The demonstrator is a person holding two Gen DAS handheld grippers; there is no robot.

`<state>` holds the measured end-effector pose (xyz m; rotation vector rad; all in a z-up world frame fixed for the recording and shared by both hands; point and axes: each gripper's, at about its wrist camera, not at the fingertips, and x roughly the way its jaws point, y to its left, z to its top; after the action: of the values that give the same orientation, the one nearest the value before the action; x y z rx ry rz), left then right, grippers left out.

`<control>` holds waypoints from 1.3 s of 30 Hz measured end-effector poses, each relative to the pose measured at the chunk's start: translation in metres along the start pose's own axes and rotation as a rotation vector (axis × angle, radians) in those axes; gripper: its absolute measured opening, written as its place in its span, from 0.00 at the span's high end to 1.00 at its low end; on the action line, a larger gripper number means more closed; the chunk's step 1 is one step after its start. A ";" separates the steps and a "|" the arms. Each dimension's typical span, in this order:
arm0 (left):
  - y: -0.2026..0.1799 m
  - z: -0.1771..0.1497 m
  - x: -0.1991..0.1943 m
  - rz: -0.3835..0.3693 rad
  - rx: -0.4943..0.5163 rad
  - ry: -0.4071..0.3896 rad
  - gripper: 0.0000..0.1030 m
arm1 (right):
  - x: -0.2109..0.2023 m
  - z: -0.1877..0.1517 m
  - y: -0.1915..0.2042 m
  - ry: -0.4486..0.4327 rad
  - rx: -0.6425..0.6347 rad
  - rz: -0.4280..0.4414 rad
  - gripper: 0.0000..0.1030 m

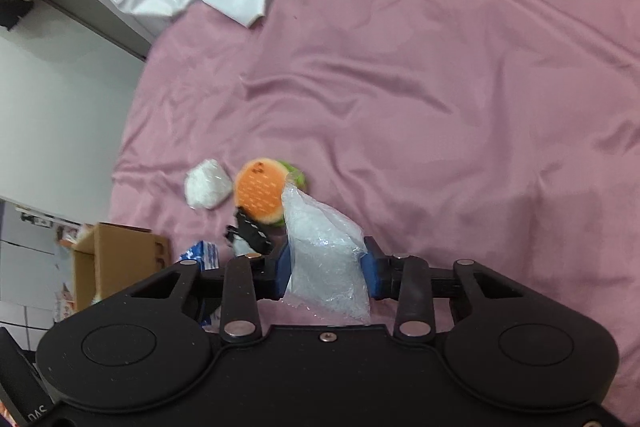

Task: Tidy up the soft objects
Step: 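Grasp the tissue pack with the left tool while the right tool grasps the plastic bag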

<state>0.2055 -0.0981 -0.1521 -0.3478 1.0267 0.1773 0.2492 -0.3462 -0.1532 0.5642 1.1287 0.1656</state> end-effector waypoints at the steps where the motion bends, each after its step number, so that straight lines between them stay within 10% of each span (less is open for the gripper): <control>1: 0.000 0.001 -0.004 -0.001 0.001 -0.006 0.49 | -0.003 0.001 0.001 -0.005 -0.002 0.007 0.66; 39: 0.062 0.030 -0.116 -0.009 -0.053 -0.190 0.49 | -0.064 -0.026 0.085 -0.219 -0.228 0.254 0.66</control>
<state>0.1514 -0.0275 -0.0510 -0.3759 0.8335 0.2252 0.2119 -0.2911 -0.0670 0.5064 0.8104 0.4359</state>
